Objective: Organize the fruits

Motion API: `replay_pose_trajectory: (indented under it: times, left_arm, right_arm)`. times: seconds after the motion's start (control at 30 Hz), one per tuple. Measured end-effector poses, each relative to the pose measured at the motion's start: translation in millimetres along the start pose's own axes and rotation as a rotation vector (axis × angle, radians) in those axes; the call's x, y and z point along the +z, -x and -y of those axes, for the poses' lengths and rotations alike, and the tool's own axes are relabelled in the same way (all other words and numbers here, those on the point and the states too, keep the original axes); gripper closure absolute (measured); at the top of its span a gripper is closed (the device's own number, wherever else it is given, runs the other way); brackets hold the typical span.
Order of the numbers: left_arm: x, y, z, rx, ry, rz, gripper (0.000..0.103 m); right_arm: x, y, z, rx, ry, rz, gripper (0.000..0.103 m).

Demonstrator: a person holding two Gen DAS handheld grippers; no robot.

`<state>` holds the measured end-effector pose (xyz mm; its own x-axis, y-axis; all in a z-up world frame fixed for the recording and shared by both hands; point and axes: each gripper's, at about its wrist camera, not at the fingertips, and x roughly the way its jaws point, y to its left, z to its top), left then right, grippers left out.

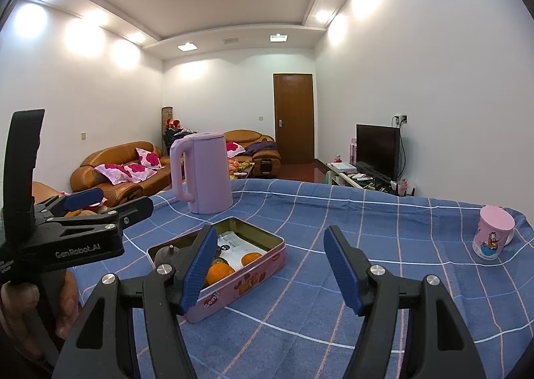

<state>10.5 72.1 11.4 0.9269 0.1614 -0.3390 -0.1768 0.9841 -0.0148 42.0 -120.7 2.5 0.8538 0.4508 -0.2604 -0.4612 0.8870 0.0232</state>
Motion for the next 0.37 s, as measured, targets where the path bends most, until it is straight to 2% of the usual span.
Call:
replay_pose_trajectory:
  times: [0.37]
  left_arm:
    - [-1.2, 0.6, 5.7, -0.001, -0.020, 0.004, 0.000]
  right_arm:
    - [1.4, 2.6, 4.5, -0.005, 0.003, -0.010, 0.035]
